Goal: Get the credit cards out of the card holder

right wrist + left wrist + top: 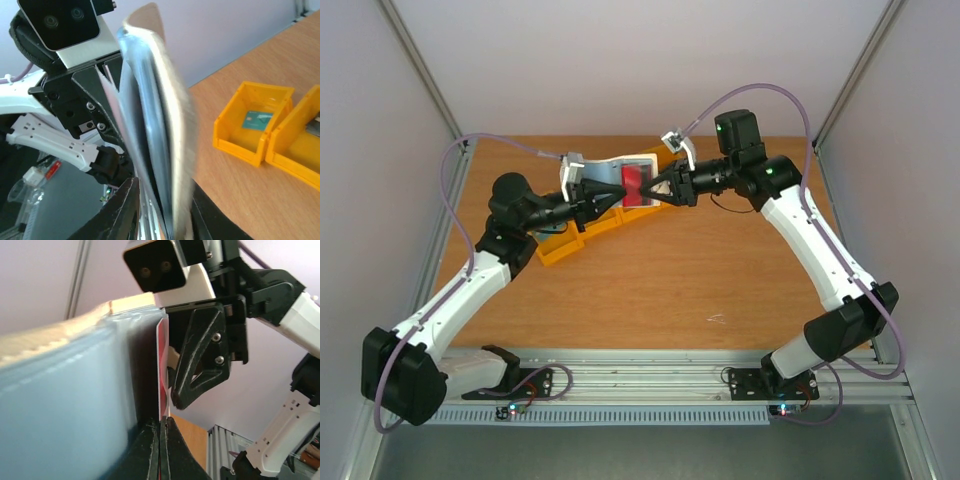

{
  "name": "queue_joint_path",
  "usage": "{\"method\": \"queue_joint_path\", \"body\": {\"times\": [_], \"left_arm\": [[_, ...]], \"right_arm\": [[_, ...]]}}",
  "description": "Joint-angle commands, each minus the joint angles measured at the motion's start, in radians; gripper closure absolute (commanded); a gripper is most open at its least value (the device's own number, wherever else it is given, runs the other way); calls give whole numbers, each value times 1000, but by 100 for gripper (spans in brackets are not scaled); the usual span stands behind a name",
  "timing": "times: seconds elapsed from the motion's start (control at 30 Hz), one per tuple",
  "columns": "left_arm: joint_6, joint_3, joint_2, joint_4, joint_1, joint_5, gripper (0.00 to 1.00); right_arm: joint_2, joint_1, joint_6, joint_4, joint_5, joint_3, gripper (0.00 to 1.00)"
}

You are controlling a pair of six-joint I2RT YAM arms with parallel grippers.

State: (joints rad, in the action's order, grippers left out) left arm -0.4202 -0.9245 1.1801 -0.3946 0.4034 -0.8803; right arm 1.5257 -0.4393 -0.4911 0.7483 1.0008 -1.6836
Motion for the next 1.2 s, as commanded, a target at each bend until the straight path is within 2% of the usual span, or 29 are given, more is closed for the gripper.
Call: {"method": "queue_joint_path", "body": {"times": [0.0, 0.37, 0.43, 0.6, 0.7, 0.8, 1.03, 1.1, 1.17], "left_arm": [[-23, -8, -29, -95, 2, -35, 100], [-22, 19, -46, -95, -13, -38, 100], [-23, 21, -48, -93, -14, -39, 100], [-22, 25, -50, -87, -13, -44, 100], [-19, 26, -50, -81, -14, -48, 100], [-14, 28, -50, -79, -14, -44, 99], [-24, 33, -54, -79, -14, -36, 85], [-26, 33, -54, -79, -14, -37, 85], [-26, 35, -54, -77, -14, -33, 91]], "right_arm": [[17, 3, -7, -5, 119, 10, 74], [-1, 56, -31, 61, 164, 18, 61], [0, 56, -33, 70, 176, 18, 66], [-3, 56, -31, 69, 196, 19, 91], [-7, 55, -33, 71, 197, 18, 99], [-9, 56, -33, 72, 205, 19, 99], [-12, 56, -33, 74, 220, 18, 99], [-12, 56, -36, 76, 222, 19, 99], [-10, 56, -36, 77, 223, 18, 99]]}}
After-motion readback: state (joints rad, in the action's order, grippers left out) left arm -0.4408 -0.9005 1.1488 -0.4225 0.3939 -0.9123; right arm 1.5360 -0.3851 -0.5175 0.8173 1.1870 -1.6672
